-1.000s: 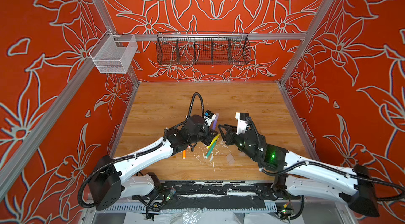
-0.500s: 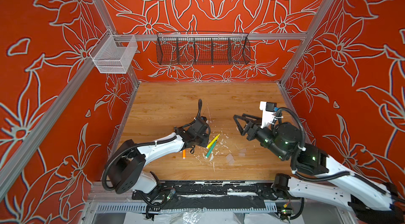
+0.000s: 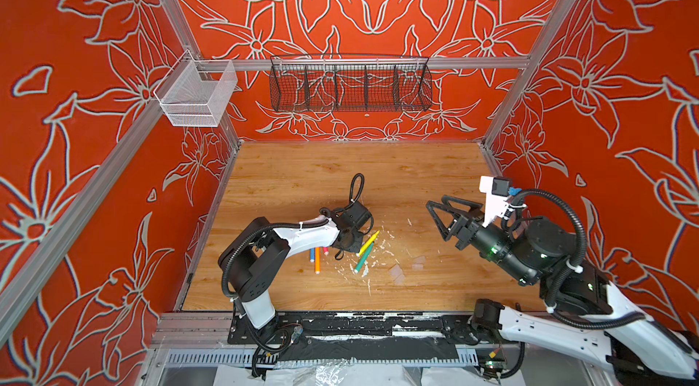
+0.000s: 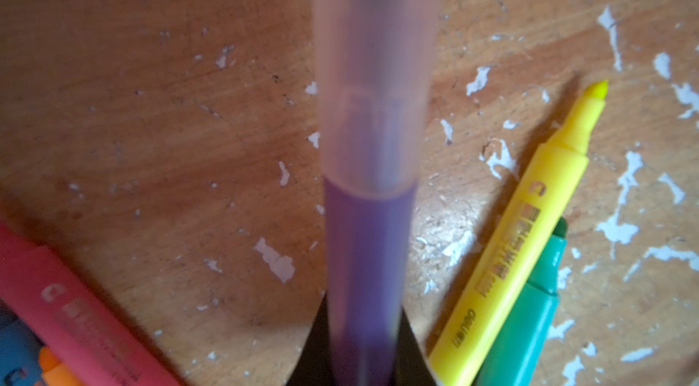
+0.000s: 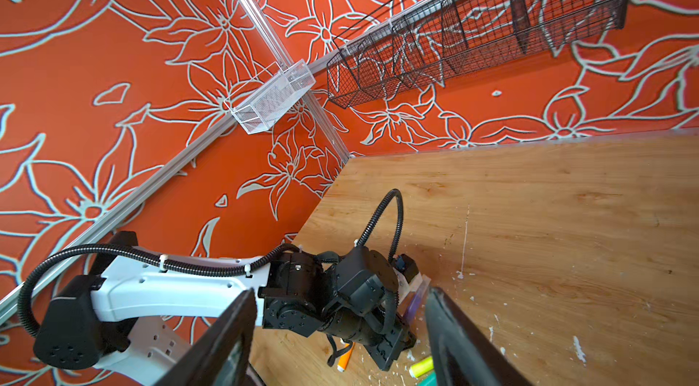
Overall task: Insert the pens into the pen caps
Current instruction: 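Lower the capped highlighter with the left gripper while the right gripper withdraws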
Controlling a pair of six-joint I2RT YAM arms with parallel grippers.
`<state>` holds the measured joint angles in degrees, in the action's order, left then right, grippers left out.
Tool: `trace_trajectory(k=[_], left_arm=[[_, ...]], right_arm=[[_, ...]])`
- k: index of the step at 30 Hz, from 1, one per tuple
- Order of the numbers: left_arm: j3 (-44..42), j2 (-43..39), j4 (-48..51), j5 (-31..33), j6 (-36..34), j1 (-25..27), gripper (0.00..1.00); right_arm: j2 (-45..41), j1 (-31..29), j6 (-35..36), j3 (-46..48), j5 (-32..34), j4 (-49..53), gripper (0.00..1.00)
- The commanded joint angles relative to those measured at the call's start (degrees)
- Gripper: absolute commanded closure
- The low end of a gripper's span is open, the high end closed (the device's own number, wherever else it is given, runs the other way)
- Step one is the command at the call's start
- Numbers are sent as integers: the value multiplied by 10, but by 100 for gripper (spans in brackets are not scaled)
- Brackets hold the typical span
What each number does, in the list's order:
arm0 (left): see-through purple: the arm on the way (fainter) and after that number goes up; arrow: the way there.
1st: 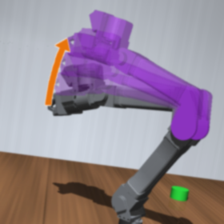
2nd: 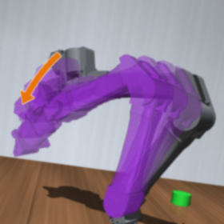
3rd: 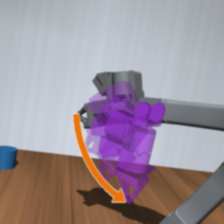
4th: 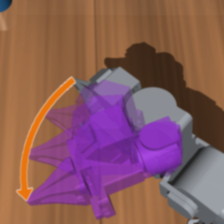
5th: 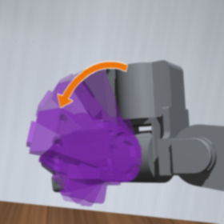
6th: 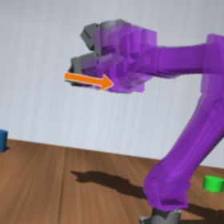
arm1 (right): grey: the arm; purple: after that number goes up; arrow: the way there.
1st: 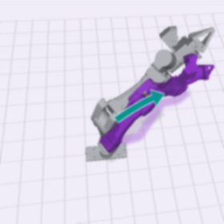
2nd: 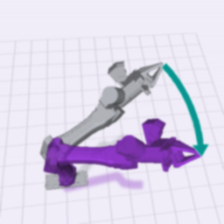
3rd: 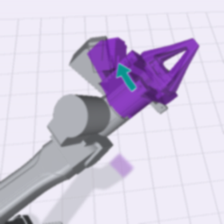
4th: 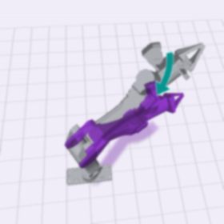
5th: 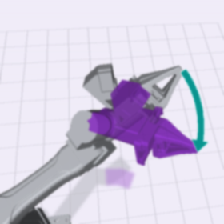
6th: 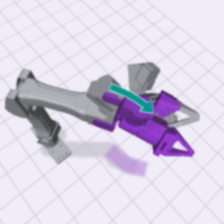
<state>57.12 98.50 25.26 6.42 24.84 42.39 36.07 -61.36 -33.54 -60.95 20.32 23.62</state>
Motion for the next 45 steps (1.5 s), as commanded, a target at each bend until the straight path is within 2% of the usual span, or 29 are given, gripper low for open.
trace_trajectory(k=[1,11,15,19,23,28,32,37,45], left_arm=[[7,11,31,7,13,-3,92],[4,-6,33,2,12,-4,60],[6,-24,35,8,9,-4,52],[28,-46,55,17,8,-4,51],[57,-89,108,11,5,-2,51],[13,-190,121,19,-3,29,49],[-22,-242,113,-5,-12,67,50],[-33,-247,106,8,-3,134,51],[-39,-190,127,31,48,151,54]], right_arm=[[20,1,5,3,17,20,26],[79,4,1,-6,35,57,25],[90,13,8,28,53,48,24],[72,47,17,93,72,24,22],[51,111,32,167,19,-39,22],[72,169,44,216,-17,-77,24],[85,182,61,238,35,-81,25],[69,198,88,299,88,-133,25],[97,241,117,338,159,-152,26]])
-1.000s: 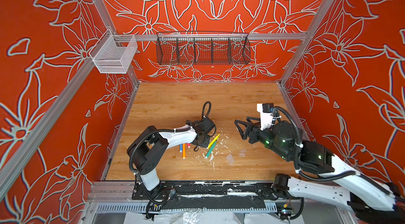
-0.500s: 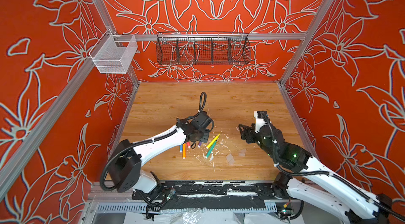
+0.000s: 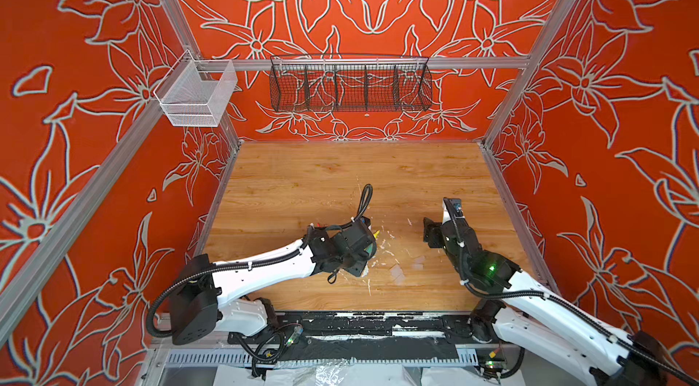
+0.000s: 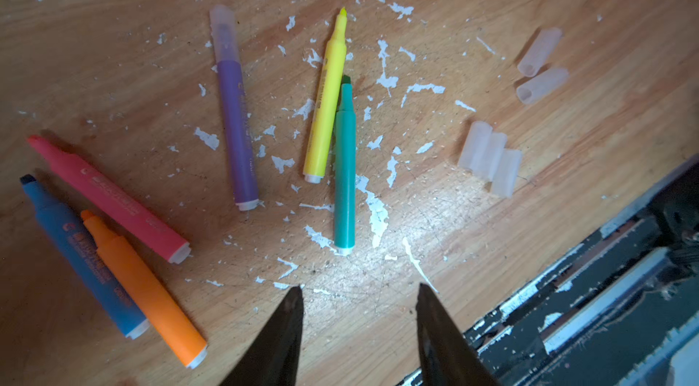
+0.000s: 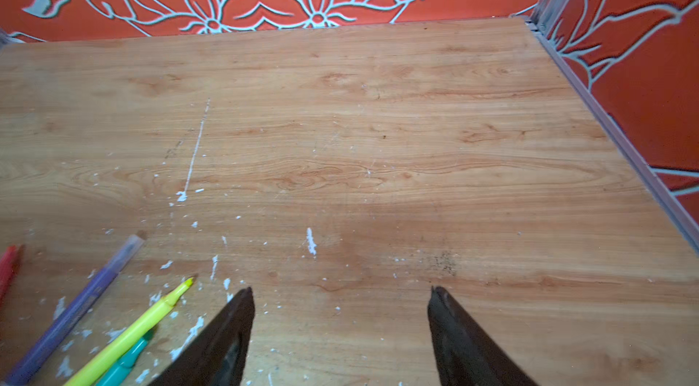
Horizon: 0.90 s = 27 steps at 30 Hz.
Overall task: Insert the pens into the pen caps
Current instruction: 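Lower the capped highlighter with the left gripper while the right gripper withdraws, then move the left gripper over the green highlighter and close on it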
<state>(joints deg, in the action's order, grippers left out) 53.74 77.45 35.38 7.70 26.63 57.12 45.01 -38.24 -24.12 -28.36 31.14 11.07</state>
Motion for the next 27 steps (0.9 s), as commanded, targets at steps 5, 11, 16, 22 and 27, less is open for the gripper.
trace_trajectory(k=[5,11,16,22,27], left_arm=[[0,66,14,-7,59,12,57],[14,121,7,-14,70,20,59],[24,156,-1,-16,73,20,60],[44,191,0,-7,68,21,60],[68,227,16,0,67,20,60]], right_arm=[[19,13,28,47,97,-69,27],[-1,13,33,68,87,-91,25],[13,13,35,64,75,-94,25],[54,14,32,43,70,-86,27],[70,13,32,35,68,-84,29]])
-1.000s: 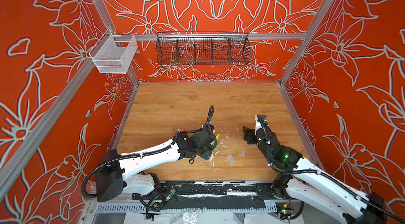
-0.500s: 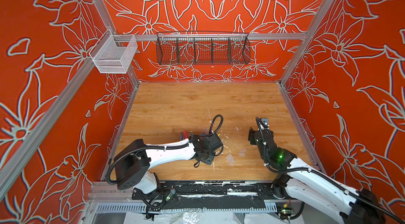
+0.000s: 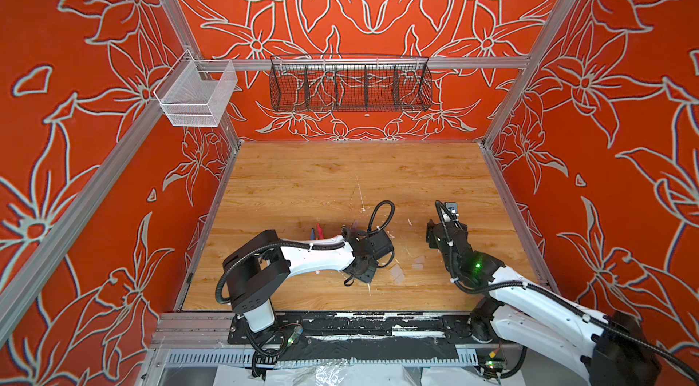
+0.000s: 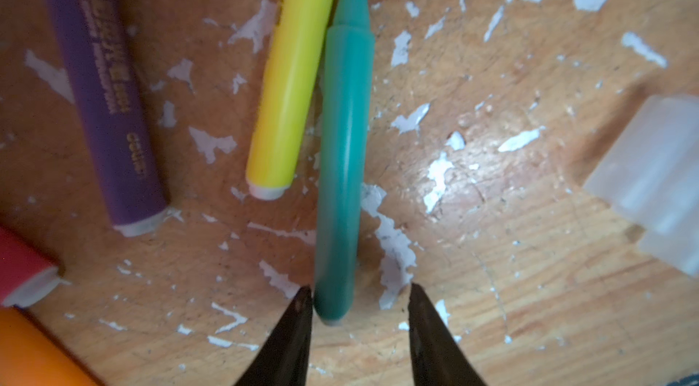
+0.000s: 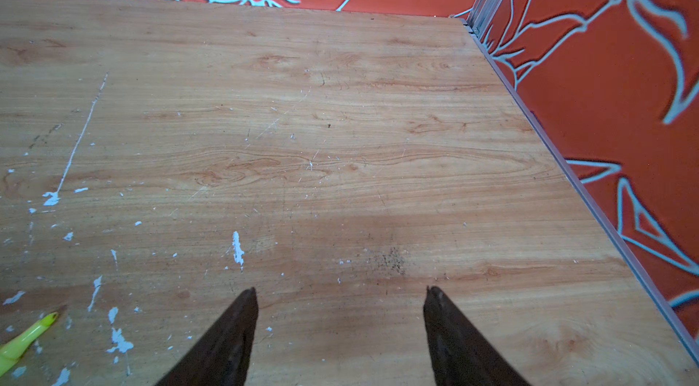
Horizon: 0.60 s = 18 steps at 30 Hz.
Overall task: Insert the pens into the pen caps
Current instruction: 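Move the left gripper over the green highlighter and close on it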
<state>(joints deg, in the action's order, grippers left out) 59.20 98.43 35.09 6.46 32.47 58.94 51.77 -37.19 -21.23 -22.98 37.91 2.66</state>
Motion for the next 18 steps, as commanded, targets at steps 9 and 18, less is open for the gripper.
trace_trajectory(k=[9,18], left_arm=[[26,43,36,28,17,1,61],[47,77,38,25,12,-2,61]], right_arm=[[-8,3,3,-13,0,0,29],[-10,3,2,-13,-3,2,29]])
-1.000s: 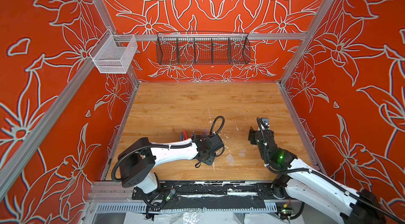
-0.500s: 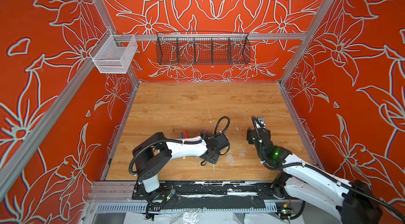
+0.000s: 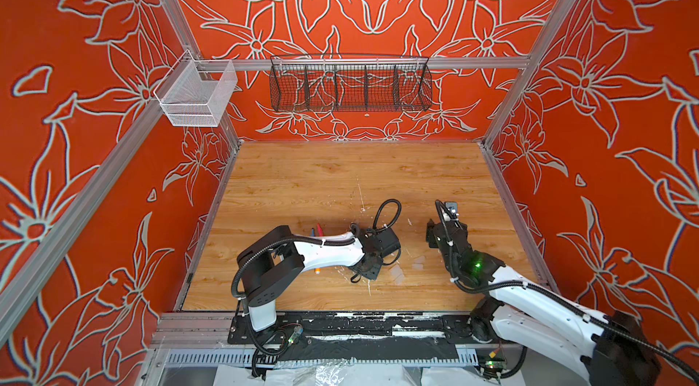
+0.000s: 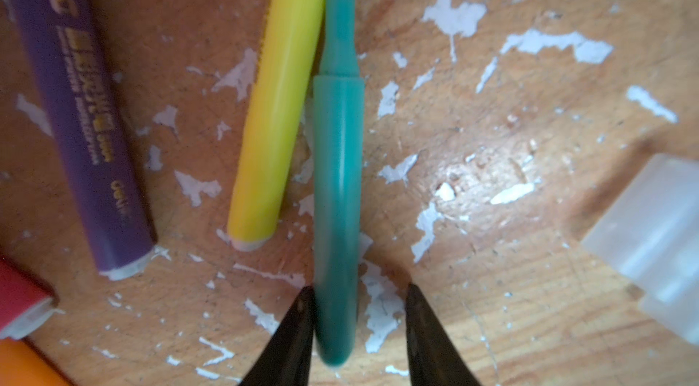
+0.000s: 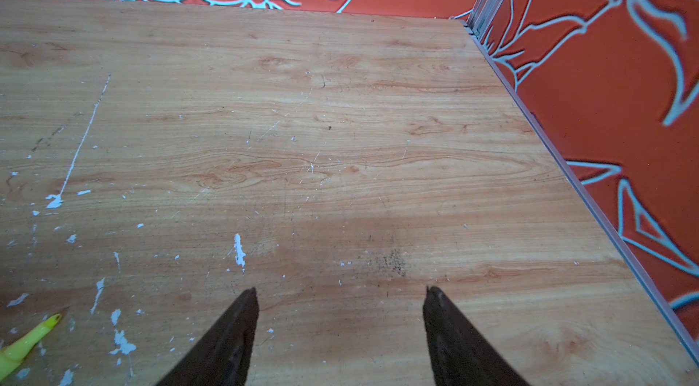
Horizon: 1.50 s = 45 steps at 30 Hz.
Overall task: Insert the pens into the pen caps
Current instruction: 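Move the left gripper over the green highlighter and close on it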
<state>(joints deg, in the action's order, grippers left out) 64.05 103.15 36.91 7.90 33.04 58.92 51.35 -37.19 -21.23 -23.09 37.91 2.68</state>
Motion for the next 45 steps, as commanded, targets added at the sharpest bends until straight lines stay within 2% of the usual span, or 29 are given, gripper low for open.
trace_trajectory(k=[1,12,16,27,34,36,38,40,45], left_arm=[[-1,33,19,11,6,-3,62],[-12,42,10,8,6,-17,64],[-10,49,6,5,4,-21,72],[0,67,12,7,0,-27,72],[-2,69,12,4,-2,-28,82],[-4,63,10,9,-1,-28,92],[-2,48,4,10,-9,-28,95],[8,25,4,11,-21,-30,96],[22,-69,-9,20,-55,-30,100]], right_arm=[[-6,3,2,-11,-3,1,29],[-7,3,1,-11,-4,2,29],[-7,3,1,-11,-4,2,29],[-6,3,1,-11,-4,2,29],[-6,3,1,-12,-4,3,29],[-5,4,-1,-14,-1,3,29],[-6,3,-33,-31,-1,41,31],[-11,3,-69,-47,-28,70,33],[-60,1,-125,-74,-154,112,34]])
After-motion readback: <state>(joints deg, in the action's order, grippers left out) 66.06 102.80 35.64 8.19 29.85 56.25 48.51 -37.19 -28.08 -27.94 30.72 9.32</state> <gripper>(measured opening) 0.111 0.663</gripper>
